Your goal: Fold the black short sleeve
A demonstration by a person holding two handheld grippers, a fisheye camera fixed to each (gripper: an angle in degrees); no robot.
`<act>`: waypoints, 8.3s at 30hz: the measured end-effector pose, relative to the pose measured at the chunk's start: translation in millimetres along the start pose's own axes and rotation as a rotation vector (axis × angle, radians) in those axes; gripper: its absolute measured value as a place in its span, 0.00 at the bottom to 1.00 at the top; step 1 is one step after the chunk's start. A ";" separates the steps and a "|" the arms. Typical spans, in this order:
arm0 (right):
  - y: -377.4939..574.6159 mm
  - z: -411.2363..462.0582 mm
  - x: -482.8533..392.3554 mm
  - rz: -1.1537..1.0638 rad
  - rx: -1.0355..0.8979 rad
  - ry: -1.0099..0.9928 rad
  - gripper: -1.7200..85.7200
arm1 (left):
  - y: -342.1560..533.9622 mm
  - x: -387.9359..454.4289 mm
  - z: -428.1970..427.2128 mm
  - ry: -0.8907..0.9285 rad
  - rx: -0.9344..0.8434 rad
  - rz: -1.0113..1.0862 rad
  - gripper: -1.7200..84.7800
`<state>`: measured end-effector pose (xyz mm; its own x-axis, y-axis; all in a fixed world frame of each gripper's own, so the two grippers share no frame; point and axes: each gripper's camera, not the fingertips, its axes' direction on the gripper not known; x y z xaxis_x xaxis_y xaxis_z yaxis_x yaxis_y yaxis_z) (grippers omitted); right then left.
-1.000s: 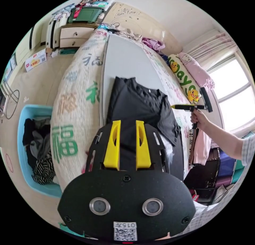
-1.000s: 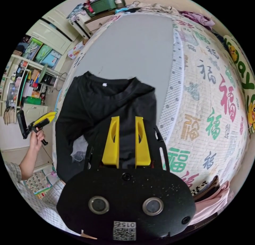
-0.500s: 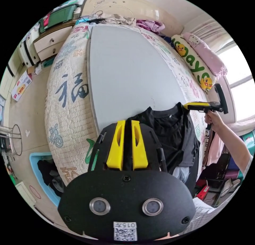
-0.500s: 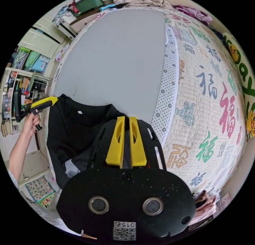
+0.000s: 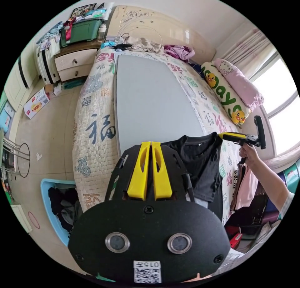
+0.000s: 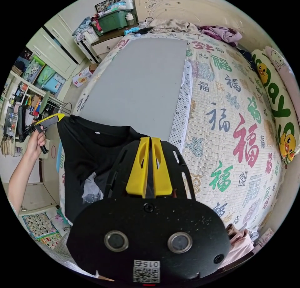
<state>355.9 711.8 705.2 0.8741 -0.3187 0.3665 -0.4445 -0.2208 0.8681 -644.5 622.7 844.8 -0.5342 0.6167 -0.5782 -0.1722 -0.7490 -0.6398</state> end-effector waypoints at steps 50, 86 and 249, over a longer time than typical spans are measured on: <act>514.4 -91.4 -234.8 -0.391 -0.420 -0.104 0.03 | 440.4 273.6 -7.8 0.113 -0.541 0.173 0.03; 452.5 -104.3 -335.4 -0.041 -0.479 0.076 0.06 | 422.5 471.4 39.3 -0.276 -0.714 0.482 0.03; 298.0 110.1 -70.6 -1.787 -0.804 -0.679 0.17 | 379.5 99.8 8.6 0.056 -0.069 -0.474 0.01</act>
<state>140.1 567.0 901.3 -0.1280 -0.5133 -0.8486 0.9527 -0.3016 0.0387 -770.3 398.0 548.6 -0.3647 0.8997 -0.2400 -0.3293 -0.3657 -0.8706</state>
